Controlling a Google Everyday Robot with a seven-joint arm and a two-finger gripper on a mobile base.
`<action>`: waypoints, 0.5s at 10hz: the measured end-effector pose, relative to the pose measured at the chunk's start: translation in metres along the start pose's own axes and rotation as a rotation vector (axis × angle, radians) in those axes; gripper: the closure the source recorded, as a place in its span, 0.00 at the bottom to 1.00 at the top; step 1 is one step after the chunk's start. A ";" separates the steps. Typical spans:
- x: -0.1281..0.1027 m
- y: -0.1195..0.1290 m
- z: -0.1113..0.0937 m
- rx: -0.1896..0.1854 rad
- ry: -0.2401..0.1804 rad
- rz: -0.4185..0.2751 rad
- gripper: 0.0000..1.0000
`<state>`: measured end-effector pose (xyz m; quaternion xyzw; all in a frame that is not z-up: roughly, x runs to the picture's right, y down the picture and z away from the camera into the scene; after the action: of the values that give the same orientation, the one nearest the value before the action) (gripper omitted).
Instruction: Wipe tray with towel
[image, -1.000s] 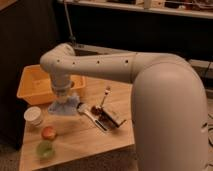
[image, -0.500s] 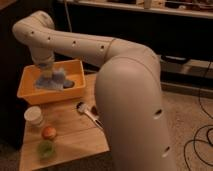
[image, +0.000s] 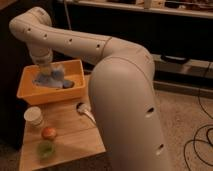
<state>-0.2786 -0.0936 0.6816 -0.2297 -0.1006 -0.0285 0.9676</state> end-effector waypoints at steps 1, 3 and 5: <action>0.003 -0.001 0.001 0.012 -0.008 0.007 1.00; 0.017 -0.011 0.011 0.052 -0.044 0.023 1.00; 0.031 -0.028 0.037 0.076 -0.082 0.019 1.00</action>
<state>-0.2579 -0.1023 0.7322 -0.1949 -0.1389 -0.0061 0.9709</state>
